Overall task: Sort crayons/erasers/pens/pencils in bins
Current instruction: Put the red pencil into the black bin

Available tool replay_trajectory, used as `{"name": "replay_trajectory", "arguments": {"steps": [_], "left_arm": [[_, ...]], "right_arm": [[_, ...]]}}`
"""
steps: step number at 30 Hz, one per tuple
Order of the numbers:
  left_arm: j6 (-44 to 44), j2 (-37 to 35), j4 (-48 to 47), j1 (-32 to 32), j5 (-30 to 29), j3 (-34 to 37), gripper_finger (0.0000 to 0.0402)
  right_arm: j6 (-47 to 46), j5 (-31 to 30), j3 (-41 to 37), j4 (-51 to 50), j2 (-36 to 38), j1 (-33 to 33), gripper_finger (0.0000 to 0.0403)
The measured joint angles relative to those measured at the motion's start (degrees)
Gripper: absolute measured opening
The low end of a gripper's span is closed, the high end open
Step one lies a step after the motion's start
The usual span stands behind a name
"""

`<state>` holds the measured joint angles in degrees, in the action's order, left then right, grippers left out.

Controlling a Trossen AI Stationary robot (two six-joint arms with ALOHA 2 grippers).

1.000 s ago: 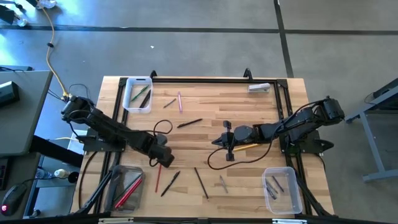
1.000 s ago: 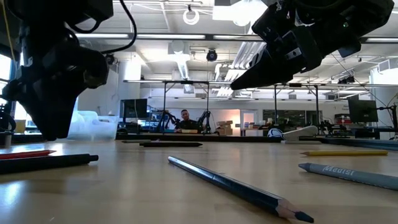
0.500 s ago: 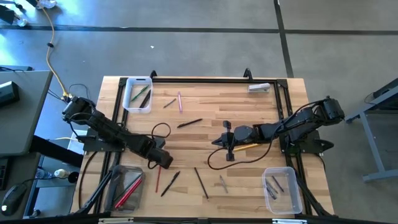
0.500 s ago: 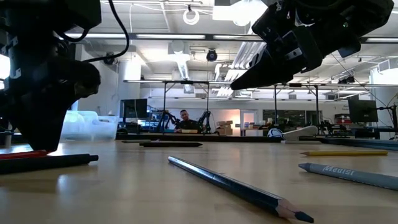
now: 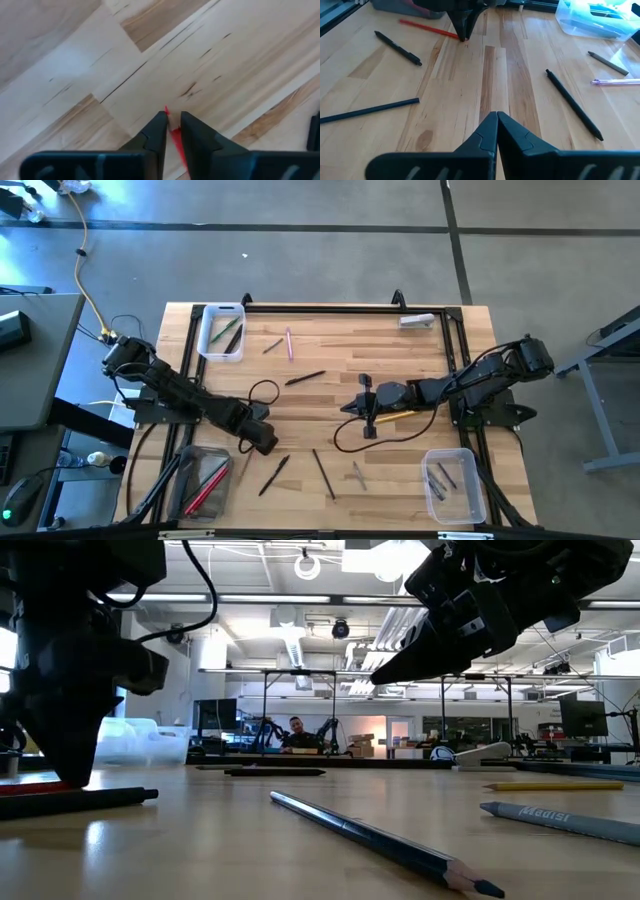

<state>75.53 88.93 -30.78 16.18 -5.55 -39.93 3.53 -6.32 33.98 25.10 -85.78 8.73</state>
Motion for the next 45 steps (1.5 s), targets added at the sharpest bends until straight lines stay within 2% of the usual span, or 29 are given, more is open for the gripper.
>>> {"name": "replay_trajectory", "arguments": {"steps": [7,20,28,33,36,45], "left_arm": [[-4.89,0.74,3.10,-0.93,-2.24,-1.86,0.0004],[-8.70,-0.30,13.47,-4.70,-2.68,-2.16,0.0001],[-5.58,-7.11,13.74,-4.64,0.22,-2.20,0.0000],[-0.79,-12.64,11.82,-1.88,3.60,-2.31,0.0000],[2.89,-16.19,8.09,1.01,3.62,-2.32,0.0000],[14.61,-24.89,-8.84,14.68,2.58,-2.33,0.0000]], "right_arm": [[-0.02,-0.03,0.00,0.00,0.00,0.00,0.0000],[-0.03,0.00,0.00,0.00,0.00,0.00,0.0000],[-0.04,0.00,0.00,-0.08,0.00,0.00,0.0000],[-0.03,0.01,0.00,-0.13,0.00,0.00,0.0000],[-0.03,0.00,0.00,-0.22,0.00,0.00,0.0000],[-0.04,0.02,0.00,-0.36,0.00,0.00,0.0000]]}}
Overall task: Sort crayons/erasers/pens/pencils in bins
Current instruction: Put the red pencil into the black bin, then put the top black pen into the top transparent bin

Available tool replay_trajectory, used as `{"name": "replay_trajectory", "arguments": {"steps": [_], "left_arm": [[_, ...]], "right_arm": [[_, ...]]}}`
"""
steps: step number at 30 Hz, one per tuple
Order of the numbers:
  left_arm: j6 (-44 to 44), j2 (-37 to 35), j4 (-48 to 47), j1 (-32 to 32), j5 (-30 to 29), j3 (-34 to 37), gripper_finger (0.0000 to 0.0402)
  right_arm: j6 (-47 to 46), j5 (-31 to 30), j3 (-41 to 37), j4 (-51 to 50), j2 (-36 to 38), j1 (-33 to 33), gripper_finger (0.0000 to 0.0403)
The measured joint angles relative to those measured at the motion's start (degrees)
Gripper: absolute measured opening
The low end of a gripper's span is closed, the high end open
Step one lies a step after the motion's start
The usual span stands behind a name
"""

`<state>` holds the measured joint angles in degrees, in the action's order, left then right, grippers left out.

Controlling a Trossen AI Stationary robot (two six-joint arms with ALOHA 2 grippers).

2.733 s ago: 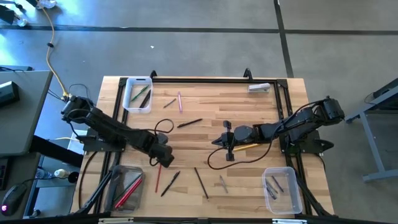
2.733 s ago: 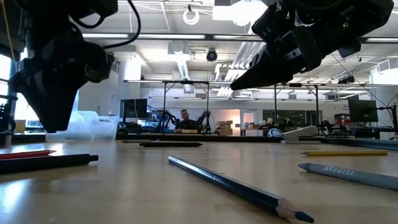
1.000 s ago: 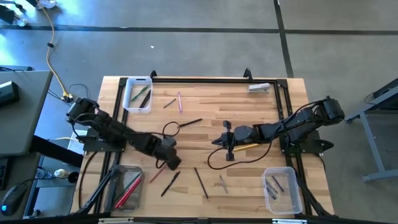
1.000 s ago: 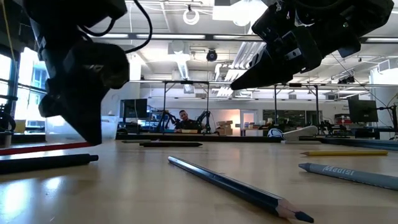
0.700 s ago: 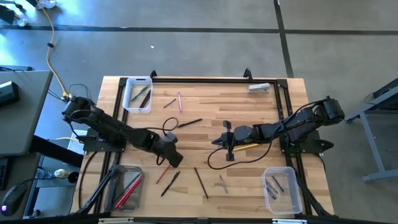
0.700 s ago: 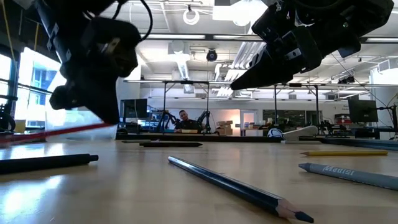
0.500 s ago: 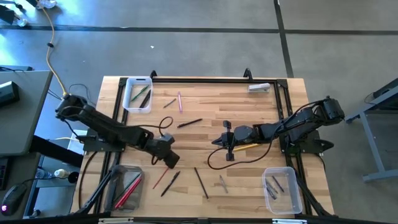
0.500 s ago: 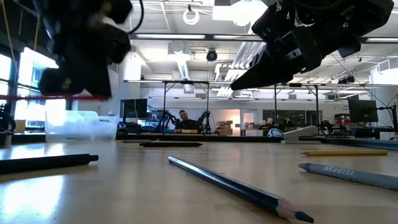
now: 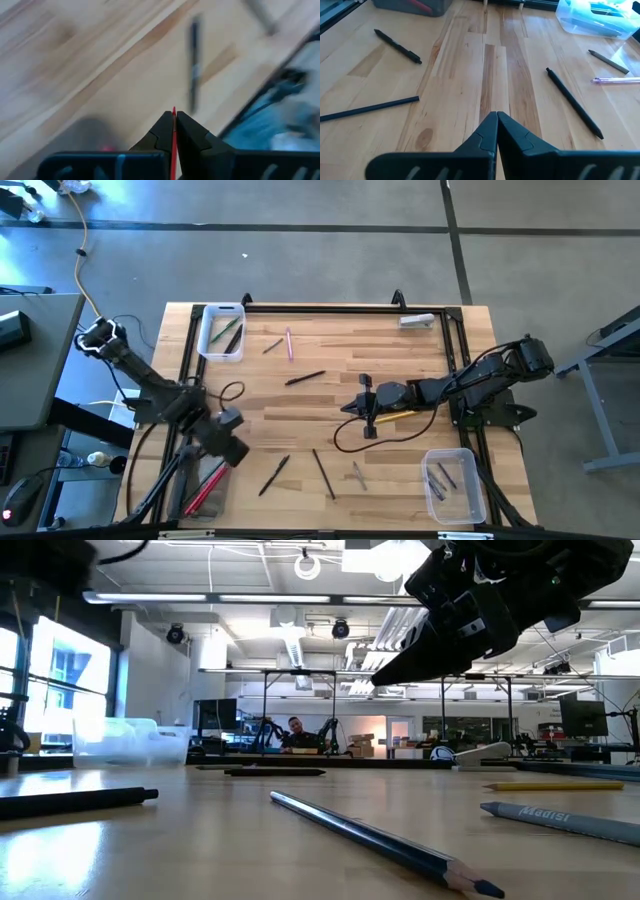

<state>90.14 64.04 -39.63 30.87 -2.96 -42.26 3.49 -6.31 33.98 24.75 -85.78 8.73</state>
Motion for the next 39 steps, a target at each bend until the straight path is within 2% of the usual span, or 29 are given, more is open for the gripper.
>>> {"name": "replay_trajectory", "arguments": {"steps": [2,8,15,20,26,34,39], "left_arm": [[3.22,-0.84,-4.01,3.54,-0.15,0.04,0.0000],[11.88,-0.25,-7.21,13.86,-4.06,0.04,0.0000],[22.33,1.91,-10.77,21.96,-12.17,0.07,0.0000],[22.77,5.88,-11.97,22.87,-14.37,0.07,0.0001],[21.32,8.61,-11.33,22.83,-12.26,0.09,0.0030],[17.24,4.24,-12.24,22.77,-12.22,0.04,0.0085],[12.78,-0.30,-13.87,22.29,-13.09,-0.86,0.0087]], "right_arm": [[-0.03,0.00,0.00,0.06,0.00,0.00,0.0000],[-0.47,0.00,0.00,0.34,0.00,0.00,0.0000],[-0.46,0.00,0.00,0.82,0.00,-0.09,0.0000],[-0.46,0.01,0.01,0.93,0.00,-0.09,0.0000],[-0.46,0.00,0.02,1.03,0.00,-0.09,0.0000],[-0.46,0.01,0.01,1.18,0.00,-0.09,0.0000],[-0.46,0.01,0.01,1.25,0.00,-0.09,0.0000]]}}
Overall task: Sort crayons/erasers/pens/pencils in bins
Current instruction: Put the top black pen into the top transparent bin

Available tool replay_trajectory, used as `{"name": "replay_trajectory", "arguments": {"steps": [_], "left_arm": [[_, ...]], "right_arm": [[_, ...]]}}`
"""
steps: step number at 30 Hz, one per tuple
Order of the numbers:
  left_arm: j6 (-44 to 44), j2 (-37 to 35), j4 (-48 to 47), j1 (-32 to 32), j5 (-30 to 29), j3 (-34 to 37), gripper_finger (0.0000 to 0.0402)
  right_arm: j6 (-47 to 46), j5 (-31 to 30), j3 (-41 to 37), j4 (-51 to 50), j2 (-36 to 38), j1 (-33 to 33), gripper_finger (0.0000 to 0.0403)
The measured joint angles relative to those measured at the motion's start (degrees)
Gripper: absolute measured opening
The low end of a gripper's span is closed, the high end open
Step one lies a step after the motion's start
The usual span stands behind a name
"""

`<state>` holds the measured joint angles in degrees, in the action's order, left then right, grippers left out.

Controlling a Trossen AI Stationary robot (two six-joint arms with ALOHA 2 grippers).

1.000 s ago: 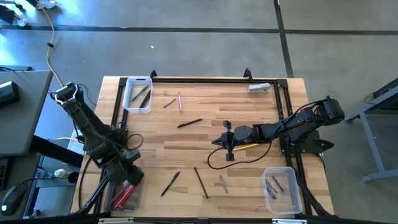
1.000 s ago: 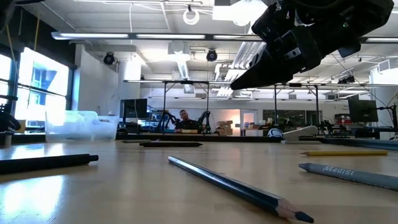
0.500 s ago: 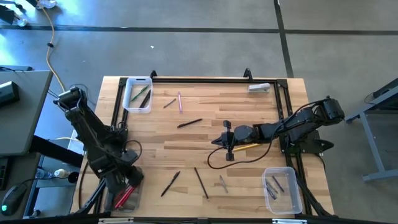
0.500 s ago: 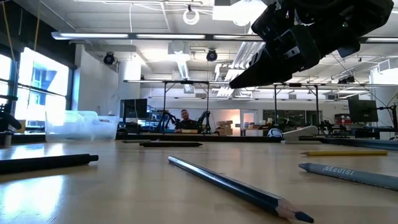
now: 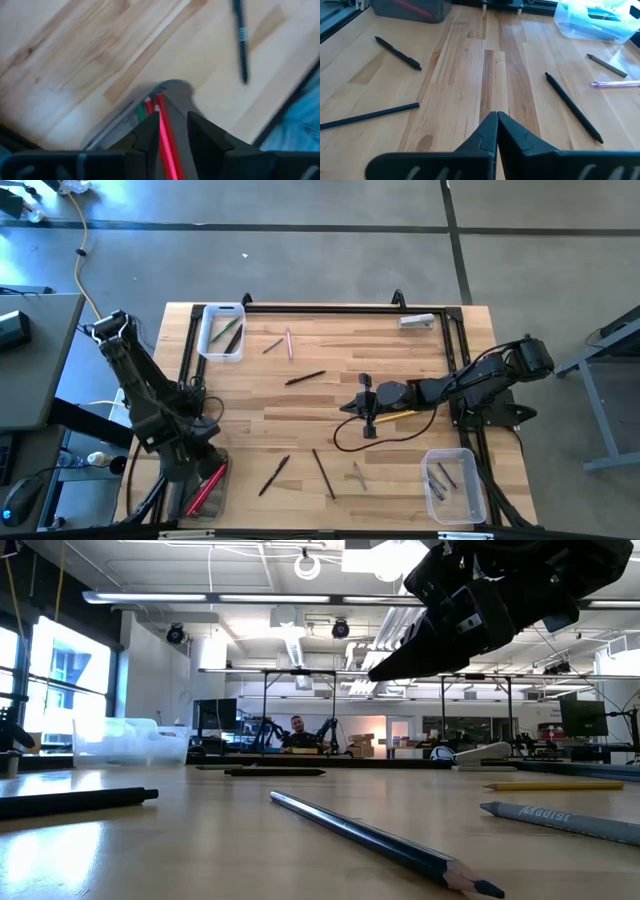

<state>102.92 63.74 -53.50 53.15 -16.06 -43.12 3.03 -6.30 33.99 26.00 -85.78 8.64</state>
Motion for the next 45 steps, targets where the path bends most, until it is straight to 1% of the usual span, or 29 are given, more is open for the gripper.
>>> {"name": "replay_trajectory", "arguments": {"steps": [3,5,7,10,12,14,17,19,22,24,26,32,35,39,41,43,45], "left_arm": [[-6.18,-2.15,-0.14,-1.43,-3.70,-1.65,0.0071],[-11.86,-3.35,1.04,-3.20,-6.56,-2.40,0.0055],[-19.42,-4.41,4.09,-5.91,-8.25,-2.49,0.0037],[-32.64,-5.16,9.26,-11.63,-9.17,-2.49,0.0009],[-42.66,-5.36,14.34,-16.21,-8.86,-1.99,0.0003],[-54.16,-5.35,23.21,-21.32,-5.83,-0.56,0.0003],[-69.34,-4.48,38.59,-29.69,1.37,2.47,0.0001],[-77.27,-3.46,48.27,-34.83,7.03,5.25,0.0001],[-85.47,-0.78,62.62,-41.32,13.67,9.40,0.0000],[-89.23,1.27,71.19,-44.98,16.67,12.56,0.0000],[-91.76,4.12,80.28,-47.78,18.25,15.34,0.0000],[-95.22,11.83,103.52,-53.13,19.45,23.19,0.0000],[-95.64,13.61,113.65,-54.84,18.92,27.58,0.0000],[-95.82,13.91,126.67,-57.78,18.01,33.27,0.0000],[-96.79,13.85,131.07,-59.43,17.99,35.12,0.0000],[-97.56,13.85,132.34,-60.91,17.98,36.50,0.0000],[-97.53,13.87,133.38,-62.22,17.97,37.65,0.0000]], "right_arm": [[0.00,-0.01,0.01,0.00,0.00,0.00,0.0000],[0.00,0.00,0.01,0.02,0.00,-0.02,0.0000],[0.00,-0.01,0.00,0.23,0.00,-0.02,0.0000],[0.00,0.00,-0.01,0.72,0.00,-0.02,0.0000],[0.00,-0.01,-0.01,1.14,0.00,-0.02,0.0000],[0.00,0.01,0.01,1.20,0.00,-0.02,0.0000],[-0.04,0.01,0.01,1.29,0.00,-0.02,0.0000],[-0.06,0.01,0.00,1.96,0.00,-0.02,0.0000],[-1.33,0.01,0.01,3.15,0.00,-0.02,0.0000],[-1.73,0.03,0.51,3.35,-0.02,-0.02,0.0000],[-1.73,0.03,1.34,3.31,-0.02,-0.02,0.0000],[-3.82,-0.86,4.79,1.14,-0.02,-0.02,0.0000],[-5.09,-2.25,7.52,-4.21,-0.02,-0.02,0.0000],[-6.77,-4.33,12.65,-13.86,-0.02,-0.59,0.0000],[-7.13,-4.44,15.27,-18.66,-0.02,-1.43,0.0000],[-7.12,-3.81,17.53,-22.04,-0.06,-2.49,0.0000],[-6.91,-0.37,19.14,-22.81,-0.45,-3.94,0.0000]]}}
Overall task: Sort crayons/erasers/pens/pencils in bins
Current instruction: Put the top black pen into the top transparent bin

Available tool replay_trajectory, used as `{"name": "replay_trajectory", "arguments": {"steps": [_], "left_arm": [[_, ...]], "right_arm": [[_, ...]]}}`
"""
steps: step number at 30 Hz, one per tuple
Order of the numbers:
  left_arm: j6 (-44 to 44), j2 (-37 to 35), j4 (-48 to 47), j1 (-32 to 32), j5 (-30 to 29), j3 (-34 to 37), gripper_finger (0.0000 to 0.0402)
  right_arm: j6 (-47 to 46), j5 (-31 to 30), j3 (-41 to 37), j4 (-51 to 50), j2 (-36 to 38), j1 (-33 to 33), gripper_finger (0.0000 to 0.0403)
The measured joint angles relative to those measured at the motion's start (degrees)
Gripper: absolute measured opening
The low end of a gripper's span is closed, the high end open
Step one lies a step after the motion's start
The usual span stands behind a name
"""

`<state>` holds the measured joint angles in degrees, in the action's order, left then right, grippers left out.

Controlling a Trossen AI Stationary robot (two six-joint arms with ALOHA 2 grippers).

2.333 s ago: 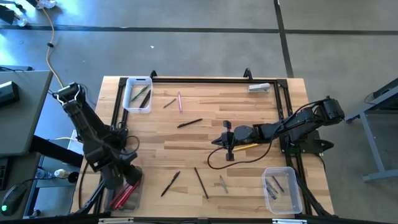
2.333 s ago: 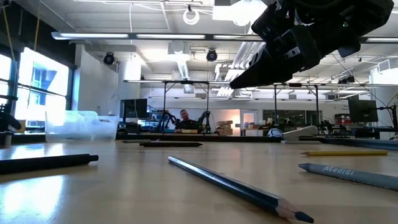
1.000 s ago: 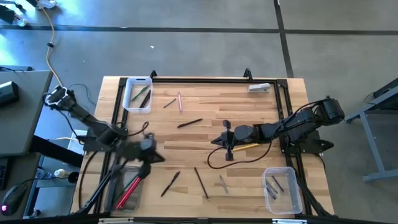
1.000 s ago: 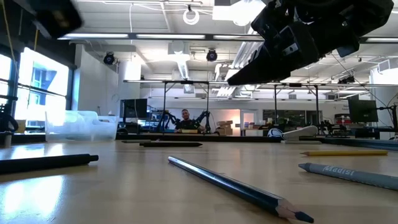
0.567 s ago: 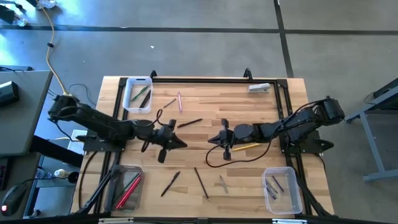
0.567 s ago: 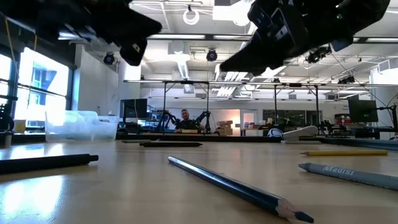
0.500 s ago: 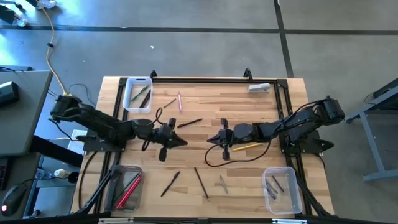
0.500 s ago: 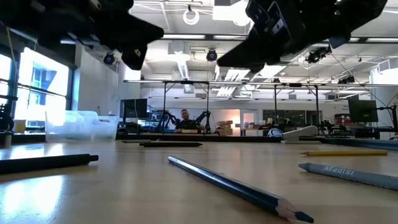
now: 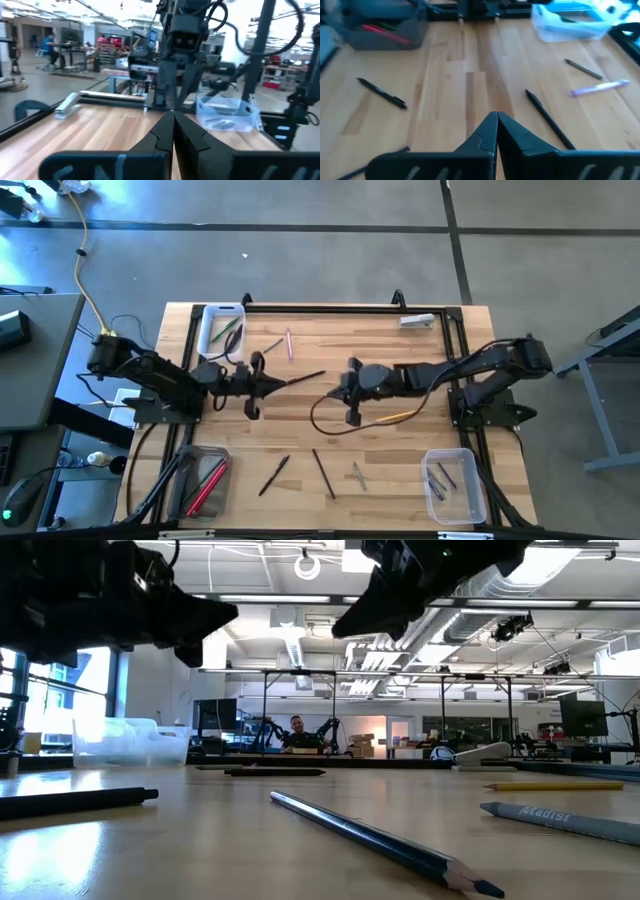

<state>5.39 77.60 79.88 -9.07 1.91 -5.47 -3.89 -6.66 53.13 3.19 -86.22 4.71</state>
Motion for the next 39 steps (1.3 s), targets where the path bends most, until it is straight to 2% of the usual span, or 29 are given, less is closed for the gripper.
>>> {"name": "replay_trajectory", "arguments": {"steps": [4,6,12,15,20,24,27,31,39], "left_arm": [[-0.67,-0.25,4.31,-0.76,-0.28,2.83,0.0000],[-1.88,-0.41,8.59,-0.81,-0.47,4.72,0.0000],[-1.49,-1.62,6.85,-2.02,-0.83,4.89,0.0000],[-1.08,-1.60,6.51,-2.33,-0.84,4.91,0.0000],[-2.24,-1.60,5.64,-2.33,-1.05,4.91,0.0000],[-3.51,-1.77,5.24,-2.33,-1.31,4.91,0.0000],[-3.54,-1.76,5.21,-2.36,-1.31,4.91,0.0000],[-3.40,-1.75,4.87,-3.44,-1.32,4.91,0.0000],[-1.52,-1.75,3.20,-5.41,-0.83,4.91,0.0000]], "right_arm": [[-0.03,5.69,2.38,-0.38,-2.56,-3.28,0.0000],[-0.20,6.22,3.39,-0.84,-4.22,-4.47,0.0000],[-2.56,6.28,9.94,-5.04,-11.46,-7.68,0.0012],[-0.58,6.30,15.32,-11.68,-15.83,-9.13,0.0038],[3.08,6.26,24.64,-23.77,-23.00,-11.38,0.0106],[7.17,6.29,31.24,-29.63,-28.41,-12.74,0.0157],[10.38,6.96,34.67,-33.54,-31.77,-14.16,0.0181],[12.08,8.68,37.25,-35.38,-34.88,-16.49,0.0188],[14.23,9.58,37.11,-35.28,-38.20,-18.49,0.0188]]}}
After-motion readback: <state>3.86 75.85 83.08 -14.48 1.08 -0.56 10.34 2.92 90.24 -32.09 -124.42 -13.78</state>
